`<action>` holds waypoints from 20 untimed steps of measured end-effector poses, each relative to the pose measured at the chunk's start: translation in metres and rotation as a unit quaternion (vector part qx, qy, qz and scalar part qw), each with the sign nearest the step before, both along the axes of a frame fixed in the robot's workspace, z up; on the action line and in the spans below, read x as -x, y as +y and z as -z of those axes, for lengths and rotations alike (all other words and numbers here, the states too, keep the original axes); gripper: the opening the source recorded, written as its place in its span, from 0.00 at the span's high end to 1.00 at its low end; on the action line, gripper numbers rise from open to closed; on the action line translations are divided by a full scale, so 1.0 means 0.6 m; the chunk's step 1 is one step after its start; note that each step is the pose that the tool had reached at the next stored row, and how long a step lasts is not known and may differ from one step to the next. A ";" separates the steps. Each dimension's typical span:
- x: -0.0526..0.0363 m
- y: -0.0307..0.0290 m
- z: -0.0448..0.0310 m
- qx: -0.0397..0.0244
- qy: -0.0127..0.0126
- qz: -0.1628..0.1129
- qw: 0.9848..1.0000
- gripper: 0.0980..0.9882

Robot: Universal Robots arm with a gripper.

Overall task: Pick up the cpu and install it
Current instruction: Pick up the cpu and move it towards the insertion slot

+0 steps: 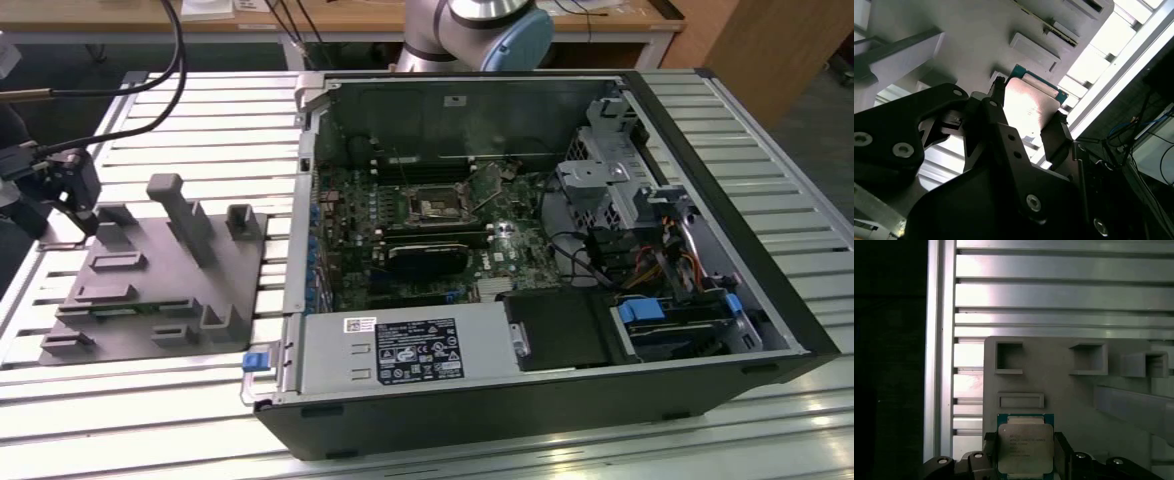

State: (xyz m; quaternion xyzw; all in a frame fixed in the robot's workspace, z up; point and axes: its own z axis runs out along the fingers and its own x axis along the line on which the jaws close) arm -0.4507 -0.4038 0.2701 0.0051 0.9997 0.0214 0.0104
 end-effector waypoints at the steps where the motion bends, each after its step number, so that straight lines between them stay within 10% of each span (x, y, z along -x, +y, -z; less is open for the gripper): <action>1: 0.000 0.0000 -0.001 0.000 0.000 0.000 1.000 0.51; 20: 0.000 0.0000 -0.022 0.000 0.000 0.000 1.000 0.51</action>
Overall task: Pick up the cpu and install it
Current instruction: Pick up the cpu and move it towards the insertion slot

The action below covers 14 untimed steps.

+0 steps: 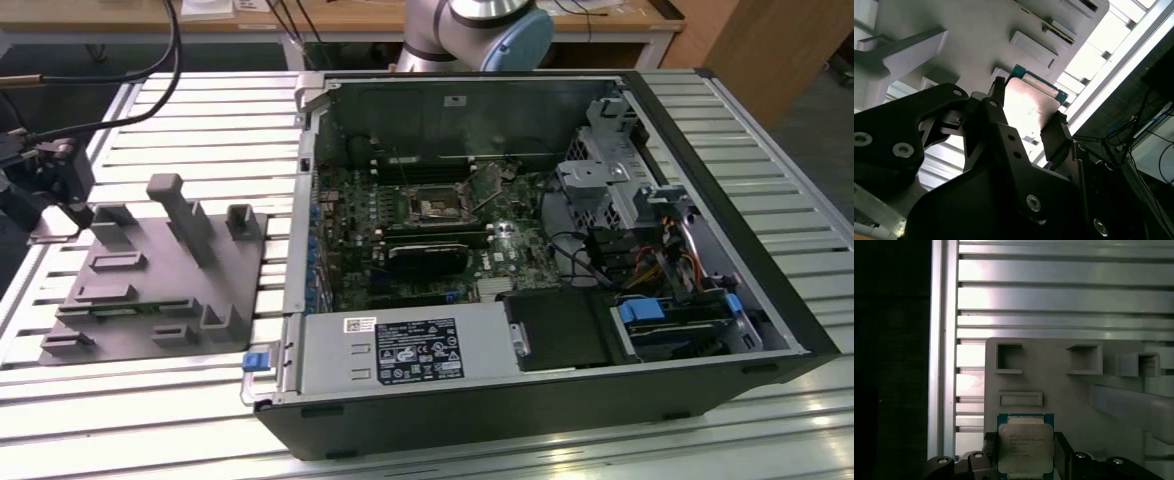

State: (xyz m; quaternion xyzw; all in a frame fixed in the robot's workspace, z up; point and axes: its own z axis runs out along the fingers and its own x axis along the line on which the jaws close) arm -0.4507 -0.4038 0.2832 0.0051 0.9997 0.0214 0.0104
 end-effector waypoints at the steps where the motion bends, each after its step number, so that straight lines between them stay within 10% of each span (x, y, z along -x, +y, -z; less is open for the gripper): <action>1: 0.000 0.0000 -0.002 0.000 0.000 0.000 1.000 0.51; 14: 0.000 0.0000 -0.022 0.000 0.000 0.000 1.000 0.51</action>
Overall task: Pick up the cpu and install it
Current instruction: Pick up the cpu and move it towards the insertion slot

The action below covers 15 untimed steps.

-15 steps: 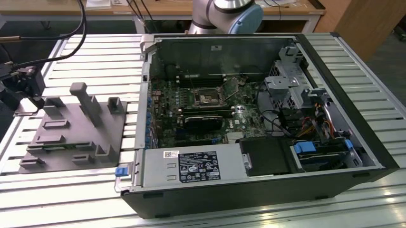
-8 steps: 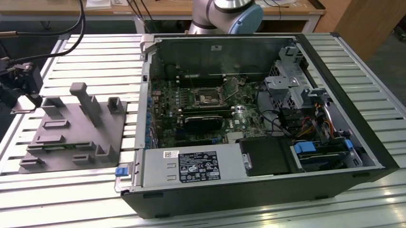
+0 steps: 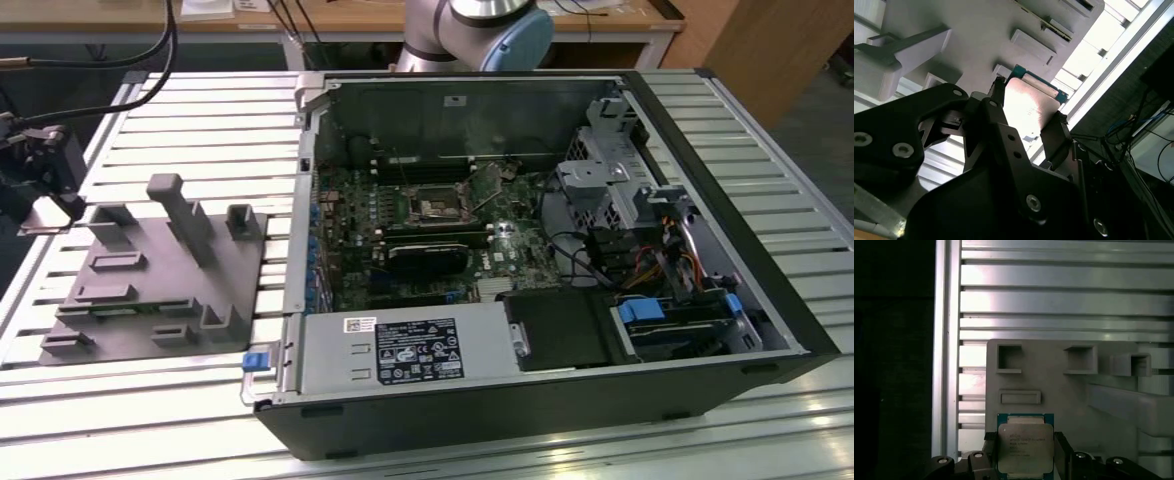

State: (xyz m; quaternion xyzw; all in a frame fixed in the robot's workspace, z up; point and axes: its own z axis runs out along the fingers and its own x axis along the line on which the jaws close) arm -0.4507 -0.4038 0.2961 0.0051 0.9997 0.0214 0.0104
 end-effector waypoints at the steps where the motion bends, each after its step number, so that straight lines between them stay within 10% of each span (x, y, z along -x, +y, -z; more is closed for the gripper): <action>1: 0.000 0.0000 -0.001 0.000 0.000 0.000 1.000 0.51; 15: 0.000 0.0000 -0.021 0.000 0.000 0.000 1.000 0.51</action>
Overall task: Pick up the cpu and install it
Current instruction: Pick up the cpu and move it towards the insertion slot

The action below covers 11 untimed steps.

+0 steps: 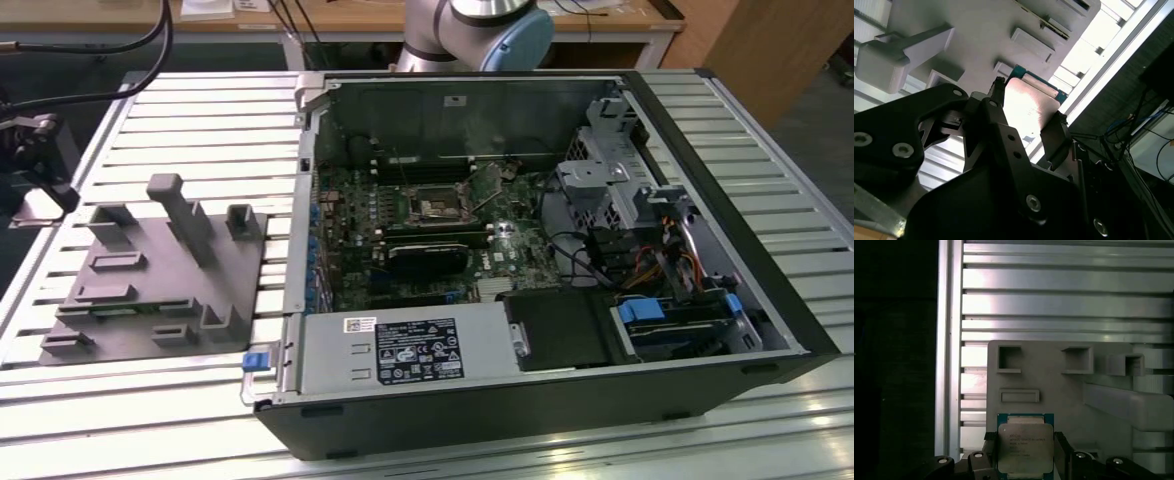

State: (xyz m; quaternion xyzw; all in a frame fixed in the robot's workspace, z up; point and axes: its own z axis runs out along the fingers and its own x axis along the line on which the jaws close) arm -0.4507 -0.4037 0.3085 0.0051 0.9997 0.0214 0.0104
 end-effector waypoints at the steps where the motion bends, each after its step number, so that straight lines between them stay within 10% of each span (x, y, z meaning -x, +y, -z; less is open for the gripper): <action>1: 0.000 0.0000 -0.001 0.000 0.000 0.000 1.000 0.51; 11: 0.000 0.0000 -0.014 0.000 0.000 0.000 1.000 0.51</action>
